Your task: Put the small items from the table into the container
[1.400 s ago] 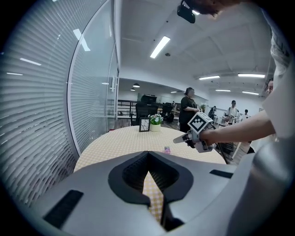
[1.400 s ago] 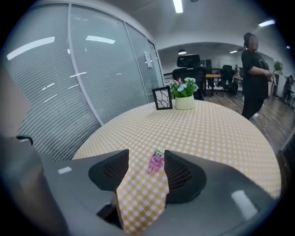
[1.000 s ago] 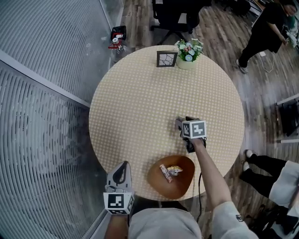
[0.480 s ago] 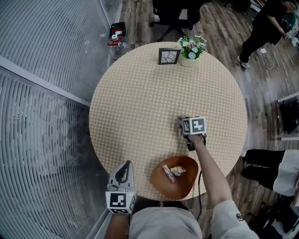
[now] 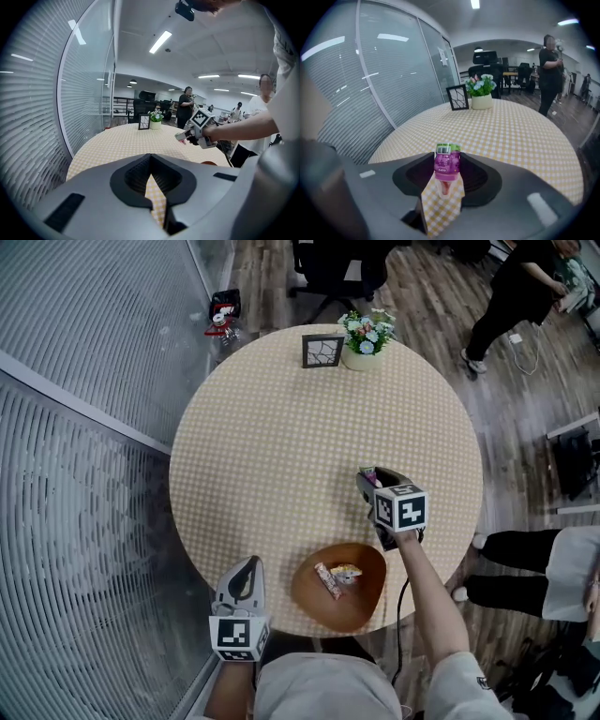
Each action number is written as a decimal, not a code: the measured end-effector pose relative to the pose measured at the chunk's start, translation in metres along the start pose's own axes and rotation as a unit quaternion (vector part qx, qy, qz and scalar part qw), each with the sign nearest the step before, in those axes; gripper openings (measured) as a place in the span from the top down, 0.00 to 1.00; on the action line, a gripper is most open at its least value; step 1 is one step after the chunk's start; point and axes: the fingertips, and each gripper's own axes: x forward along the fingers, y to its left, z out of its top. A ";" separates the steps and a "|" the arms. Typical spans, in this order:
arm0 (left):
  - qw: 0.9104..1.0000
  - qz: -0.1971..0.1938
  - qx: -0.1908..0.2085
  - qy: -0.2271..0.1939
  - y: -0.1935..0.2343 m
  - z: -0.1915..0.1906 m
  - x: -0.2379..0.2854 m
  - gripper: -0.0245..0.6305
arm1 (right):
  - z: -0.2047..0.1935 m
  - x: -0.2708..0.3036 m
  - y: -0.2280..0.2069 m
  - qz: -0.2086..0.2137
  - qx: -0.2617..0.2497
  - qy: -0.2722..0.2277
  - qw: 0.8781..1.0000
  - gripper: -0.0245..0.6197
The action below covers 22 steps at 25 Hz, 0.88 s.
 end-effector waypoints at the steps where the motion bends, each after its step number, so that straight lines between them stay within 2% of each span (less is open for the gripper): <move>1: 1.000 -0.003 0.001 -0.001 -0.005 0.000 0.000 0.96 | 0.002 -0.017 0.007 0.003 -0.009 -0.012 1.000 0.70; 5: 1.000 -0.015 0.006 -0.005 -0.032 0.000 -0.003 0.96 | -0.009 -0.087 0.042 0.026 -0.032 -0.053 0.998 0.70; 8: 1.000 -0.023 0.010 -0.006 -0.054 -0.002 -0.004 0.96 | -0.038 -0.127 0.073 0.051 -0.041 -0.066 0.996 0.70; 12: 1.000 -0.030 0.008 -0.002 -0.079 -0.012 -0.012 0.96 | -0.098 -0.154 0.103 0.071 -0.049 -0.056 0.995 0.70; 16: 0.999 -0.033 0.010 0.005 -0.096 -0.027 -0.022 0.96 | -0.160 -0.154 0.123 0.091 -0.059 -0.026 0.994 0.70; 22: 0.999 -0.030 0.009 0.015 -0.118 -0.047 -0.038 0.96 | -0.224 -0.143 0.131 0.087 -0.108 0.019 0.990 0.70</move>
